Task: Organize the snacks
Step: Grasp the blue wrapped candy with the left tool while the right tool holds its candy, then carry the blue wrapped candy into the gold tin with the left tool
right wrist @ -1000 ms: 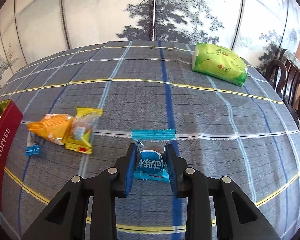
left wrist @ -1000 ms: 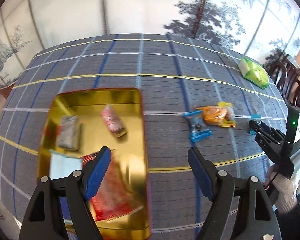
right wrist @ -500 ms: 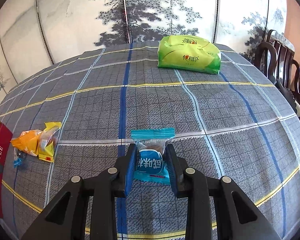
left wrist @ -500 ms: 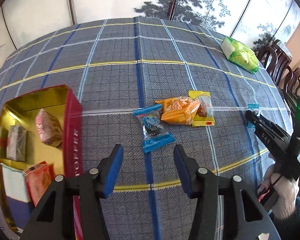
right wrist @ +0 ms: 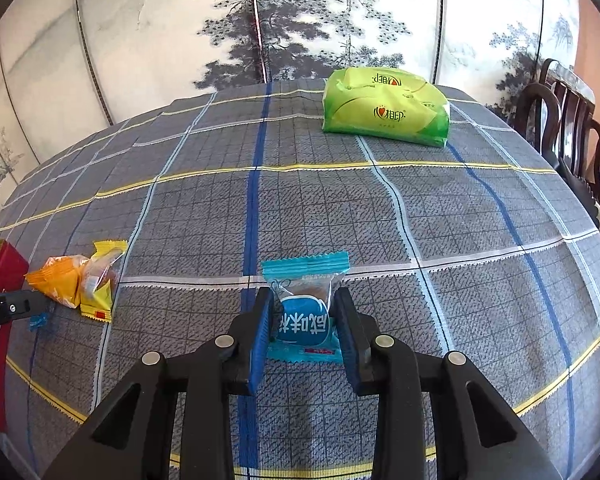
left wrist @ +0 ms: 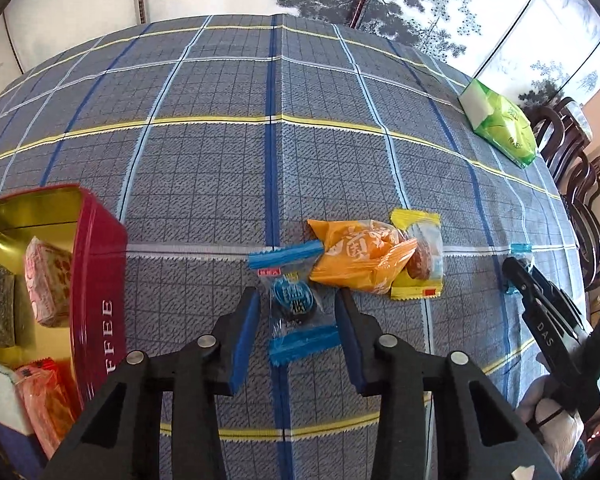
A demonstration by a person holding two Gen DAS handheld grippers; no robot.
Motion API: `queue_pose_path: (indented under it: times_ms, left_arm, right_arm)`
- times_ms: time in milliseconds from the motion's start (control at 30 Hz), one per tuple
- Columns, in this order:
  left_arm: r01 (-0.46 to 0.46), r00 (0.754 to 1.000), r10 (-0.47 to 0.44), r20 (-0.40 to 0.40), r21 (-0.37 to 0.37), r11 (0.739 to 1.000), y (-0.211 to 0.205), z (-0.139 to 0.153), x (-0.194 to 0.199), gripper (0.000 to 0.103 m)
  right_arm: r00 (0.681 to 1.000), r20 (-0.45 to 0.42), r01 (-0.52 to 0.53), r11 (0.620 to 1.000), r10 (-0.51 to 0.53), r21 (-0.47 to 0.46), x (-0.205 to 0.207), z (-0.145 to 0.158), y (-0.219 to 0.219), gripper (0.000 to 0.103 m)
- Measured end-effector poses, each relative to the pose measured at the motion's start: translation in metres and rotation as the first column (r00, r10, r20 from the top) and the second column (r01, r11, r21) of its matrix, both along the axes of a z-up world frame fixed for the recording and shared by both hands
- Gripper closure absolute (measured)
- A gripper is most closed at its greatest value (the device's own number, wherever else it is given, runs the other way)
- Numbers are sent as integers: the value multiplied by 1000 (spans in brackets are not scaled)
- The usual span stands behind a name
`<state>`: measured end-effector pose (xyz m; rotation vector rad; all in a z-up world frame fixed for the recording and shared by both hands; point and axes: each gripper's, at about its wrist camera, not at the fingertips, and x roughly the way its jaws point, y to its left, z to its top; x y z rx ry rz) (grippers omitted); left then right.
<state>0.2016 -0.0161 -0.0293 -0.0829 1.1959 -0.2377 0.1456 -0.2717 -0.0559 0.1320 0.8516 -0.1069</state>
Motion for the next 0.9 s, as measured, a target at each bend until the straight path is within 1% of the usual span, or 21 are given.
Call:
queue_pose_path:
  times_ms: [100,167,267,367,600,800,900]
  left_arm:
    - [13,1000,-13,7,20,1000,-4,-3,5,69]
    - [19,1000,-19,6,25,999,-5,-5,5,76]
    - [22,1000,-22,9,24,999,-3,-6,3,79]
    - [23,1000,-23,11,23,999,-1,-6,-3,80]
    - [64,998,-65,10,25,998,0,-2,-24,81]
    - [86,996,-86,10,15,996,3,10,-43,81]
    - [97,995,-97,27,16,995,6,18,-53,81]
  right_arm:
    - [1000,0,0,1000,0,-1,0,0,1,70]
    - [1000,0,0,1000,0,-1,0,0,1,70]
    - [1000,0,0,1000,0,0,0,0,1,70]
    - [1000,-1,0,1000,0,-6,0,0,2,70]
    - [1000,-4,0,1000,0,-17,0,-1,5,70]
    - [1000,-9,0,999,-1,-36,1,-1,7,69]
    - [1000,-11,1,999,-1,-45,1,-1,9,69]
